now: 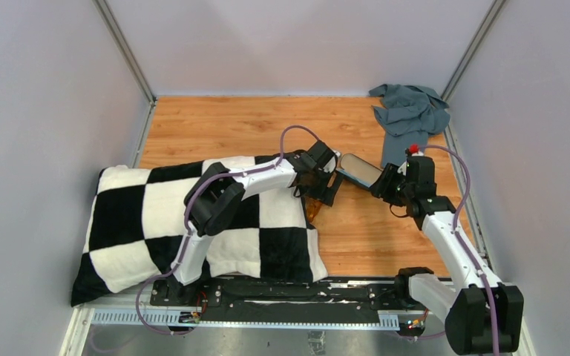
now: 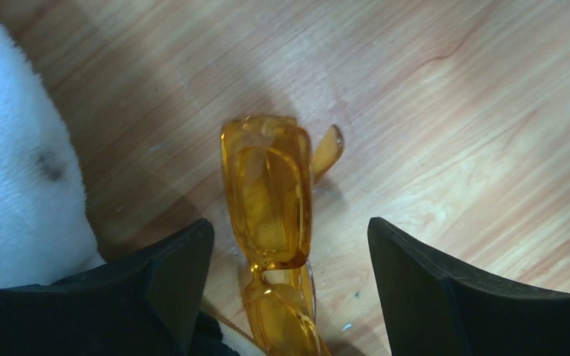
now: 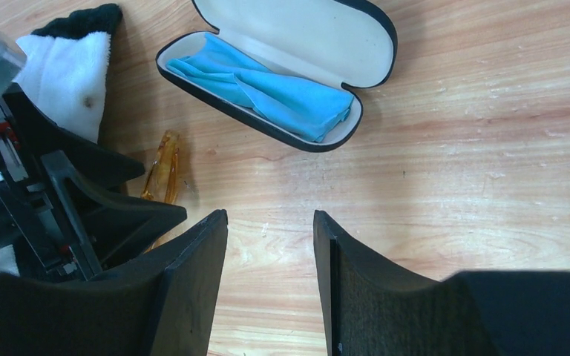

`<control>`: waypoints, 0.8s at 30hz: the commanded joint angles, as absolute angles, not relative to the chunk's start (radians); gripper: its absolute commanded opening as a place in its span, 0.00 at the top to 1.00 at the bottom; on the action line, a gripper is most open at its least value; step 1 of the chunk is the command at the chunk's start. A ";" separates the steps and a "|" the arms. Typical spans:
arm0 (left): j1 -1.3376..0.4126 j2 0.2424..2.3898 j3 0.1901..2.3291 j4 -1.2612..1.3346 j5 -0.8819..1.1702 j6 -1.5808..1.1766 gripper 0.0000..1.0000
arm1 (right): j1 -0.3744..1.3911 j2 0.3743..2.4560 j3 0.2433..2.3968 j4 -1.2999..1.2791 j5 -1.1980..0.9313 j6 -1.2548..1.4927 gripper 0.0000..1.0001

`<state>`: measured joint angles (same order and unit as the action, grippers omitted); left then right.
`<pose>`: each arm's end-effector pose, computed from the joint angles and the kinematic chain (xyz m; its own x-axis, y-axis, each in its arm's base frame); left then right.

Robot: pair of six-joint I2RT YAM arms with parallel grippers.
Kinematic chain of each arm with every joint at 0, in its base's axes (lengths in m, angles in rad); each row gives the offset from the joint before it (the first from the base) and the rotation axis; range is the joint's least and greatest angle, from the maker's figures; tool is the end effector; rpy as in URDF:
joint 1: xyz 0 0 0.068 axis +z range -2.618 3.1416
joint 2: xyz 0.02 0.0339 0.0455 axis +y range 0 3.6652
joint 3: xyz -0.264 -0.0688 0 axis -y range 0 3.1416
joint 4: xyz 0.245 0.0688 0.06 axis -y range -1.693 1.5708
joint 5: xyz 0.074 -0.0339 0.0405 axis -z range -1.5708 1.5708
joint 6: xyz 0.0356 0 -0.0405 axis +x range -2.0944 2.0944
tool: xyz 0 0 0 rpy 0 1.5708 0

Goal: Organize the sunglasses
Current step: Adjust the sunglasses at the center of the board.

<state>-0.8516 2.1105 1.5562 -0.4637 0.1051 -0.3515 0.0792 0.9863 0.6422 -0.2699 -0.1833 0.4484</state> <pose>0.2956 -0.3433 0.1689 -0.7965 0.3898 -0.4622 0.5435 0.7966 -0.2646 0.2131 0.0234 0.2447 -0.6157 0.3787 -0.6910 0.0451 0.8924 0.4490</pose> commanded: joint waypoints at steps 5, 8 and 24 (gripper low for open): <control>-0.874 2.174 1.571 -0.459 0.157 -0.370 0.20 | 0.094 0.949 0.621 -0.325 -0.171 0.430 0.48; -0.906 2.178 1.588 -0.465 0.187 -0.381 0.22 | 0.093 0.945 0.629 -0.338 -0.158 0.428 0.48; -1.060 2.129 1.632 -0.406 0.377 -0.467 0.23 | 0.093 0.910 0.674 -0.393 -0.118 0.391 0.48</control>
